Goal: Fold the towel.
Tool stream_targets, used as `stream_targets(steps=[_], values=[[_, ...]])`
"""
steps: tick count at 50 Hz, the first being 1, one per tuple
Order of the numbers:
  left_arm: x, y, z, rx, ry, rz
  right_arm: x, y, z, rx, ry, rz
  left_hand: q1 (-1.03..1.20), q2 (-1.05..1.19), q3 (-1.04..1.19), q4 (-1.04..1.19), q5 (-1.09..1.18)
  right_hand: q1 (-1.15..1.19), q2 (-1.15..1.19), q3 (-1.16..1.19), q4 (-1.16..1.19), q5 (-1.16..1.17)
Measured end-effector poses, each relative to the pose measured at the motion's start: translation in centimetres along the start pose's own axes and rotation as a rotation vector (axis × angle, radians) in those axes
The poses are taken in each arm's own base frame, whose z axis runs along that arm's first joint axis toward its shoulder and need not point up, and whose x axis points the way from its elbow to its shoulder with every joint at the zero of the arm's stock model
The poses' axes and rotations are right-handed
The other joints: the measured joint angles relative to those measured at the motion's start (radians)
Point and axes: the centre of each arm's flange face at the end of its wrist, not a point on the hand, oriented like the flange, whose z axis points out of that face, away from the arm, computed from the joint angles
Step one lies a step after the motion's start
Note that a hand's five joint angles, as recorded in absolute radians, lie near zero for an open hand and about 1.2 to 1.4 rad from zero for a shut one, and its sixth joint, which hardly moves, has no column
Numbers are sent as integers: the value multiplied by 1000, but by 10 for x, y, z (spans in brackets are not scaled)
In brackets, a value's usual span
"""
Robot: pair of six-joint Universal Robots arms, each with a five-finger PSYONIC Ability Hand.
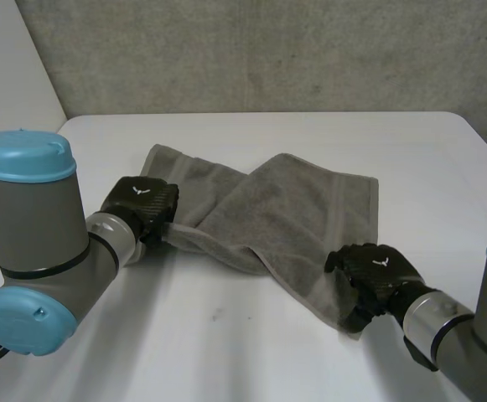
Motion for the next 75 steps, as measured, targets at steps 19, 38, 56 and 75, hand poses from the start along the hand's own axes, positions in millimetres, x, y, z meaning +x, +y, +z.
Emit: stream_targets(steps=[19, 38, 56, 75], values=[[0, 1, 0, -5, -1, -3, -4, 24, 15, 16, 41, -26, 0, 0, 0, 0, 0, 194, 230, 223, 224, 212], [3, 9, -2, -30, 7, -1, 6, 9, 29, 147, 104, -98, -18, -40, -39, -30, -24, 578, 743, 730, 751, 722], [-9, 42, 0, -148, -13, -19, 113, -18, 36, 137, 388, -395, -880, -903, -901, -903, -898, 578, 743, 730, 751, 726], [-41, 66, 6, -199, 3, -99, 135, -16, 36, 105, 428, -371, -671, -687, -689, -690, -686, 578, 743, 730, 754, 727]])
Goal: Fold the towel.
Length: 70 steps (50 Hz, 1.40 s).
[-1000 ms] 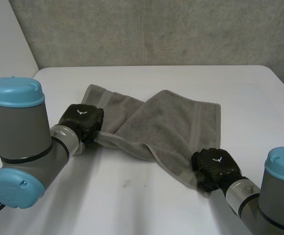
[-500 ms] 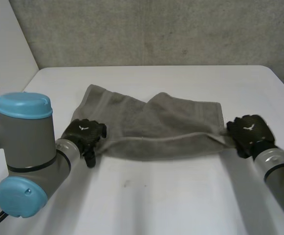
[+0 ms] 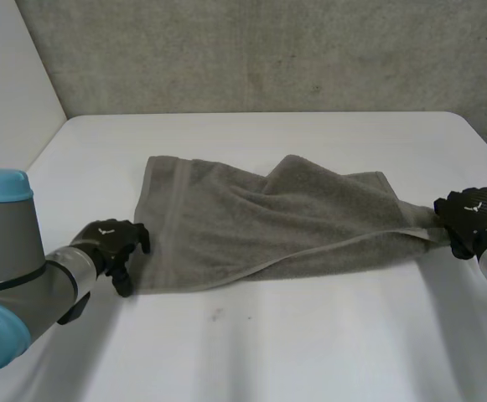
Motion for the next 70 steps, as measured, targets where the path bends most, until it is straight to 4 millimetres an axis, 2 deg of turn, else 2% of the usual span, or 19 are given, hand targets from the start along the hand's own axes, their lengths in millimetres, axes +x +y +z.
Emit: stream_targets(steps=[22, 39, 47, 54, 70], values=[[10, 20, 22, 49, 32, 21, -5, 3, -4, -12, -18, 2, 152, 152, 157, 154, 154, 0, 0, 0, 0, 0], [12, 23, 24, 42, 35, 24, -6, 4, -4, -15, -21, -2, 174, 172, 176, 173, 171, 0, 0, 2, 0, 0], [12, 25, 27, 43, 35, 24, -7, 4, -5, -18, -23, -14, 334, 365, 368, 365, 364, 0, 0, 2, 0, 0], [11, 23, 30, 75, 26, 28, -7, 5, -5, -20, -24, -18, 610, 609, 611, 611, 611, 0, 0, 2, 0, 0], [12, 20, 28, 94, 20, 31, -8, 6, -7, -24, -27, -16, 645, 680, 684, 682, 673, 0, 0, 2, 0, 0]])
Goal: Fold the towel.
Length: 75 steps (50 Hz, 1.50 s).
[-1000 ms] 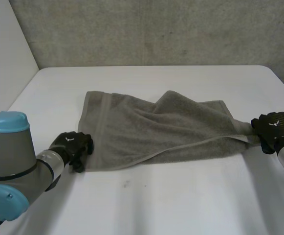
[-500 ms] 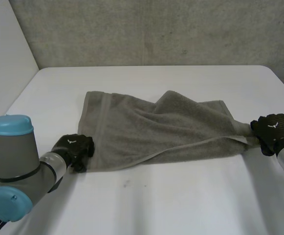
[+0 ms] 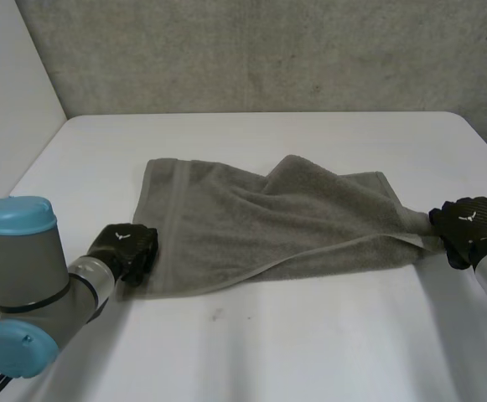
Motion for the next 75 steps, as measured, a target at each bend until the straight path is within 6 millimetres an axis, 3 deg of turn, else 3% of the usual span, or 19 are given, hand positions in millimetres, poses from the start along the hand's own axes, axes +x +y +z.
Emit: stream_targets(steps=[3, 5, 7, 18, 43, 56, 63, 75], values=[[0, 0, -3, -10, 2, -1, 0, 0, 0, -2, -1, 0, -142, -189, -169, -169, -141, 0, 0, 0, 0, 0], [1, 0, -6, -17, 4, -2, -1, 1, -1, -3, -1, 1, -394, -414, -413, -413, -405, 0, 0, 0, 0, 0], [2, 1, -11, -28, 8, -3, -1, 1, -1, -3, -1, 1, -486, -522, -520, -517, -508, 0, 0, 0, 0, 0], [5, 7, -22, -47, 16, 4, -1, 1, -1, -4, -2, 0, -545, -586, -585, -585, -576, 0, 0, 0, 0, 0], [-1, 13, -1, -14, -8, 61, -4, 2, -3, -9, -10, -1, -372, -412, -416, -416, -414, 0, 0, 0, 0, 0], [-3, -4, 5, 47, -16, 79, -8, 1, -4, -6, -21, -15, -251, -285, -286, -284, -280, 0, 0, 4, 0, 0], [-2, -4, 12, 48, -13, 82, -9, 2, -5, -7, -25, -41, -55, -65, -73, -68, -71, 0, 0, 5, 3, 0], [-7, -10, 9, 59, -33, 80, -3, -7, -7, 9, -7, -49, -19, -2, -11, 1, -15, 0, 0, 5, 3, 0]])
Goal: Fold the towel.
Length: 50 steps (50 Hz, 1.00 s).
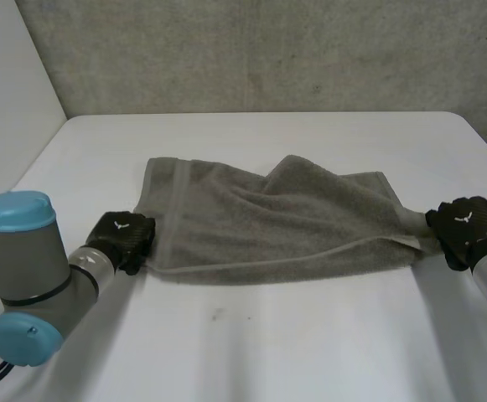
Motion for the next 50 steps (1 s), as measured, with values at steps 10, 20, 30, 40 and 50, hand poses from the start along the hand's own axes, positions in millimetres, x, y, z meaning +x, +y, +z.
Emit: stream_targets(steps=[10, 20, 30, 40, 50], values=[[-3, -26, -29, 73, -20, 11, 16, -28, -20, 32, -16, 5, 5, 4, 4, 5, 4, 0, 0, 0, 0, 0], [5, 8, -22, -39, 12, 4, 2, -19, -22, 8, -107, 20, -277, -327, -317, -329, -295, 0, 0, 0, 0, 0], [7, 23, -19, -90, 21, 57, -4, -11, -19, -16, -131, 26, -400, -465, -455, -469, -441, 0, 0, 5, 0, 0], [10, 25, -22, -94, 27, 73, -5, -10, -20, -18, -137, 28, -436, -491, -479, -492, -460, 0, 6, 5, 0, 0], [7, 19, -10, -59, 14, 77, -8, -10, -20, -21, -144, 26, -96, -137, -138, -148, -125, 0, 6, 5, 0, 0]])
